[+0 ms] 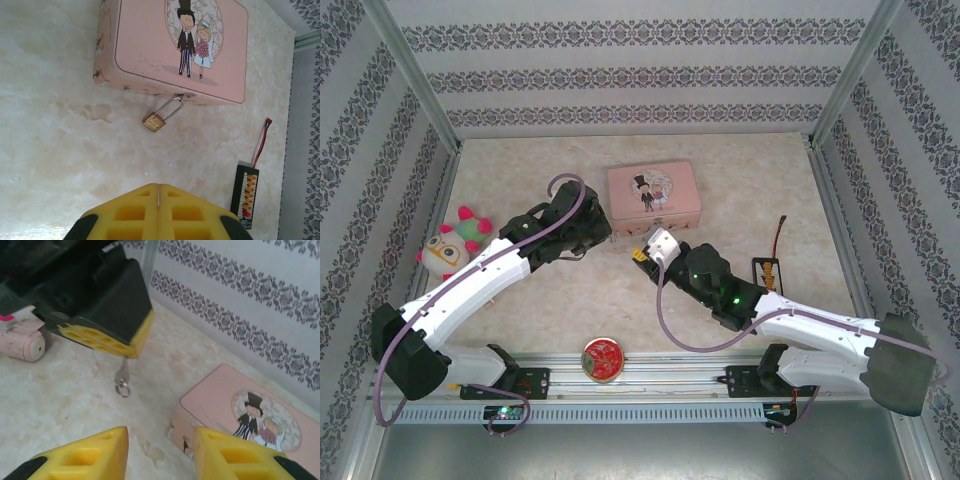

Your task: Unlock the padlock with the key

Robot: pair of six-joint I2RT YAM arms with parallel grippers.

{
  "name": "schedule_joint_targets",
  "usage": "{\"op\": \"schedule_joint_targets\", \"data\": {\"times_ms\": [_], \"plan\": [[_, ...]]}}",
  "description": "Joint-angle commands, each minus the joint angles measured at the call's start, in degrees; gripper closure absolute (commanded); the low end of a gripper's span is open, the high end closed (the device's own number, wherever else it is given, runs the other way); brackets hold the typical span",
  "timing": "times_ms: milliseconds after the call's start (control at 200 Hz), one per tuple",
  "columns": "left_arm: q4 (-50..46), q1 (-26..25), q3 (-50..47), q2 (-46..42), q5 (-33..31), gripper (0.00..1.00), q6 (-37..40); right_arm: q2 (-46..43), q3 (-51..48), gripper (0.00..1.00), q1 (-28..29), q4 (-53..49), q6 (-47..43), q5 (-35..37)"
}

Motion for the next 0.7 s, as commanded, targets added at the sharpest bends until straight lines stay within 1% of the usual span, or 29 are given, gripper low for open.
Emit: {"op": "schedule_joint_targets", "data": {"times_ms": [0, 175, 300, 695], "plan": [[-1.85, -0.80, -0.26, -1.26, -1.36, 1.00, -2.81, 2.61, 1.55, 0.62, 1.56, 5.28, -5.10, 2.64], [0.07, -0.80, -1.88, -2.11, -1.21, 1.00, -3.72, 8.27, 4.65, 0.64, 4.09, 7.26, -9.09, 5.52], [0.79, -0.80, -2.67, -2.66, -1.26, 1.00, -4.16, 11.45, 6.45, 0.63, 4.51, 9.24, -9.53, 6.76], [1.41, -0.84, -3.35, -3.35, -1.22, 1.00, -3.84, 18.16, 10.64, 0.63, 5.20, 10.13, -10.32, 6.78]]}}
